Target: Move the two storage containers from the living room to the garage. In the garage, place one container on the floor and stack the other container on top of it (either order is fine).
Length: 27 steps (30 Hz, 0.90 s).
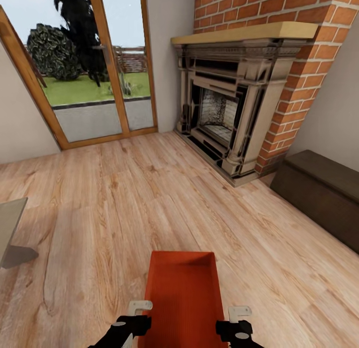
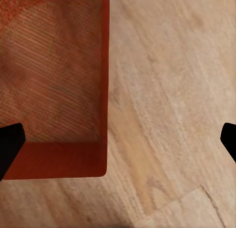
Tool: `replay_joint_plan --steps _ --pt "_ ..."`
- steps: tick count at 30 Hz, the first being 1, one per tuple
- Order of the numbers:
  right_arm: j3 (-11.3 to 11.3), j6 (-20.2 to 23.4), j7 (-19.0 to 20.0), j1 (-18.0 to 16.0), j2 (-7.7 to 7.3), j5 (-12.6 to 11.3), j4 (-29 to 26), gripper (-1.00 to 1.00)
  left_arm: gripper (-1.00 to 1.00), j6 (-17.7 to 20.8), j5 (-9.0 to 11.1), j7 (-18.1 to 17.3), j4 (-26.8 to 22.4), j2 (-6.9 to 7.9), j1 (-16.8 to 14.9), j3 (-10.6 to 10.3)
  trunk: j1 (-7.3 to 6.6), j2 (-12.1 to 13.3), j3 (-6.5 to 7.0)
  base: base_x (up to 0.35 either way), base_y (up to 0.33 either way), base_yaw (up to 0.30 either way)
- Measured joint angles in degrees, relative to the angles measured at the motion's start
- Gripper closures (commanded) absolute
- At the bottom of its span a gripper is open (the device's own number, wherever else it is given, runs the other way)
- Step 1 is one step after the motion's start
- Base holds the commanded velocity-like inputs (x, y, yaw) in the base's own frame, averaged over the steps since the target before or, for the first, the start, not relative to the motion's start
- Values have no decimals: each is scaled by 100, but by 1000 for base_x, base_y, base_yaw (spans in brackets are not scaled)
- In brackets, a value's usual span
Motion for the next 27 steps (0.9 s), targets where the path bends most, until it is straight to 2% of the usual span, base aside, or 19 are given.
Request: replay_joint_plan --steps 5,10,16,27 --pt "14 -28 0 0 -37 11 -65 -100 -100 37 -4 -1 -199 -6 0 -3 110 -201 -90 0 0 0" --pt "3 5 -16 -5 -83 5 -407 -100 -100 274 -6 0 -542 -10 0 -3 220 -401 -179 0 0 0" --pt "2 48 -199 -8 -129 7 -710 -100 -100 390 -13 -1 -680 -11 0 -4 220 -403 -180 0 0 0" --pt "1 45 -214 -8 -126 5 -730 -100 -100 362 -20 -1 -699 3 0 -4 242 -443 -198 0 0 0"
